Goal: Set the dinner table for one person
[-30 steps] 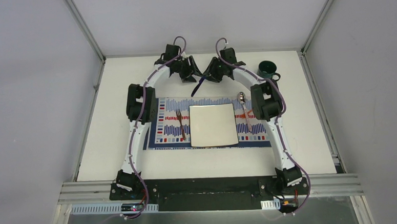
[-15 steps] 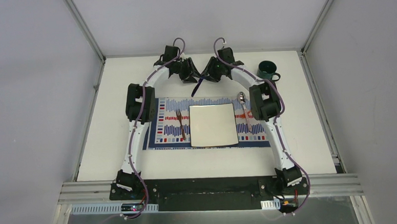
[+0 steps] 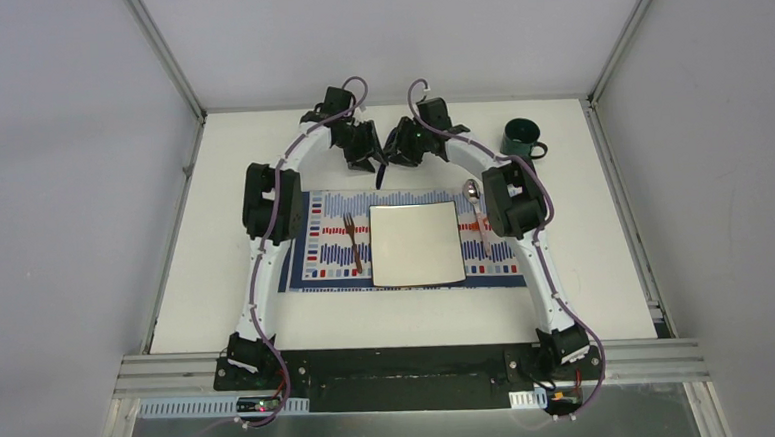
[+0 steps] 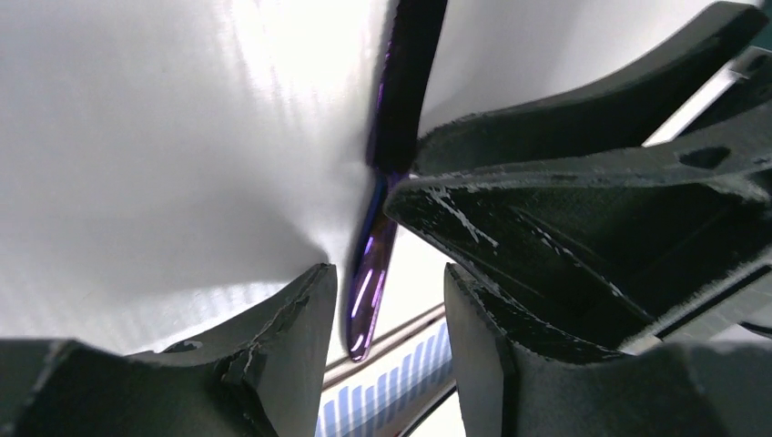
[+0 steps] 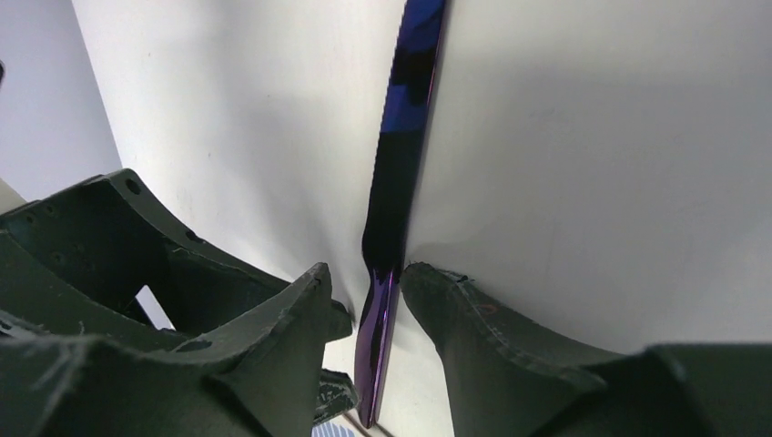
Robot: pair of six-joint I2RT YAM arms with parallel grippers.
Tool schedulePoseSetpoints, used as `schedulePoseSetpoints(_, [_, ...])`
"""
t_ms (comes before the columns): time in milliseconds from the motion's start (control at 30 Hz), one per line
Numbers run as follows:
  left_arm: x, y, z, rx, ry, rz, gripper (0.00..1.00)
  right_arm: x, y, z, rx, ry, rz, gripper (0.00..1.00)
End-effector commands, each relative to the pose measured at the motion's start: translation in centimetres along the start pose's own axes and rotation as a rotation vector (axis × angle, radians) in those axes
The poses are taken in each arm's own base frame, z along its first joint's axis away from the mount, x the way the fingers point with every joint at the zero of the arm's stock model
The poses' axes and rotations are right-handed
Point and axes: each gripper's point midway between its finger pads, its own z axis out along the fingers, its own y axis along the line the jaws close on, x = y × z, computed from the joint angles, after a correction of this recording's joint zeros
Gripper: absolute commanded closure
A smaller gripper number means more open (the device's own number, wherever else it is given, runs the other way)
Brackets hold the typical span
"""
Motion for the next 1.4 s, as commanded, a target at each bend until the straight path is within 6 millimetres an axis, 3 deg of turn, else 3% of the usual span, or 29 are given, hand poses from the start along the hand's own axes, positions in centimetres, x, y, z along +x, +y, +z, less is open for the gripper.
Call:
schedulePoseSetpoints(0, [-0.6, 1.6, -3.1, -0.220, 0.003, 0.101, 0.51, 4.0, -1.3, 0.0, 0.040, 0.116, 0.007, 0.50])
schedulePoseSetpoints(133, [-0.2, 3.2, -3.0, -0.282, 0.033, 0.087, 0.59, 3.8, -1.2, -0.3, 0.035, 0.111, 0.009, 0.50])
schedulePoseSetpoints(267, [0.1, 4.0, -2.7, -0.309, 0.044, 0.082, 0.59, 3.7, -1.2, -0.3, 0.031, 0.112, 0.008, 0.50])
schedulePoseSetpoints(500, [-0.3, 3.2, -1.8, -0.250, 0.035, 0.074, 0.62, 3.4, -1.0, -0.3, 0.026, 0.108, 0.013, 0.50])
schedulePoseSetpoints(600, [-0.9, 2.2, -1.2, -0.190, 0.017, 0.064, 0.70, 3.4, -1.1, -0.1, 0.028, 0.110, 0.015, 0.50])
schedulePoseSetpoints(700, [-1.5, 1.9, -0.7, -0.167, 0.001, 0.060, 0.92, 3.4, -1.6, 0.0, 0.036, 0.112, 0.020, 0.50])
schedulePoseSetpoints(867, [-2.6, 1.7, -0.7, -0.160, -0.030, 0.107, 0.75, 2.3, -2.8, -1.0, 0.045, 0.091, 0.036, 0.50])
schedulePoseSetpoints(1133, [-3.5, 3.2, -3.3, -0.311, -0.097, 0.189, 0.43, 1.1, -3.9, -2.8, 0.051, 0.074, 0.039, 0.50])
schedulePoseSetpoints(1367, [-3.7, 3.3, -4.6, -0.488, -0.104, 0.278, 0.02, -0.5, -5.6, -6.2, 0.058, 0.012, 0.054, 0.50])
